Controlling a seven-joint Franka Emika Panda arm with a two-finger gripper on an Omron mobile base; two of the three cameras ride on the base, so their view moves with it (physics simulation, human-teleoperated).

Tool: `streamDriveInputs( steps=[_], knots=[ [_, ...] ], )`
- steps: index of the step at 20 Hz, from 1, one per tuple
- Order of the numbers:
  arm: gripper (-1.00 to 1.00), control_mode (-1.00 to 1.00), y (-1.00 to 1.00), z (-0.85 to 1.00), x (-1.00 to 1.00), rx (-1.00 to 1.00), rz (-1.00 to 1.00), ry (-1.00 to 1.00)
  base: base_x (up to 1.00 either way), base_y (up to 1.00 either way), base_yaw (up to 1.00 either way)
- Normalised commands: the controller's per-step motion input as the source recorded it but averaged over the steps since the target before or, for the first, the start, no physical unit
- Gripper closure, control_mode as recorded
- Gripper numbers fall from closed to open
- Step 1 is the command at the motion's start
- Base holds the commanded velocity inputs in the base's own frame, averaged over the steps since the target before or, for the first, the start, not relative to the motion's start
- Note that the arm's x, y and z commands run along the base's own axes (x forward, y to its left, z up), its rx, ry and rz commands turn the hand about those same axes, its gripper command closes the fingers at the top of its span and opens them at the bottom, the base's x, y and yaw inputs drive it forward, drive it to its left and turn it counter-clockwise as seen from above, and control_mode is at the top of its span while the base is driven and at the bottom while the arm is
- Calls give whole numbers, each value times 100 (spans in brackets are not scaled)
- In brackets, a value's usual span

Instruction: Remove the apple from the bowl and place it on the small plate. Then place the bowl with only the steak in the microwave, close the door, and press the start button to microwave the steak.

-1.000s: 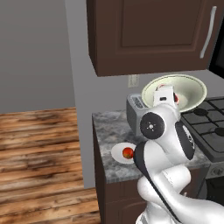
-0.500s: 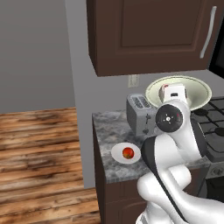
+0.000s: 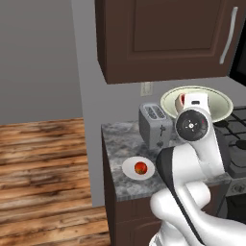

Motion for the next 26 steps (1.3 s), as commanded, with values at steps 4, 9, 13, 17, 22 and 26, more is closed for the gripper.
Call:
streamDriveInputs(
  steps=[4, 9, 13, 17, 22, 26],
  knots=[
    [100, -100, 0, -10, 0, 0, 0, 0, 0, 0, 0],
    [100, 100, 0, -7, -34, 0, 0, -4, -40, 2, 0],
    [100, 100, 0, 0, 0, 0, 0, 0, -100, 3, 0],
    [100, 100, 0, 0, 0, 0, 0, 0, -100, 0, 0],
    [100, 100, 0, 0, 0, 0, 0, 0, -100, -11, -17],
    [100, 100, 0, 0, 0, 0, 0, 0, -79, -38, -42]
  ],
)
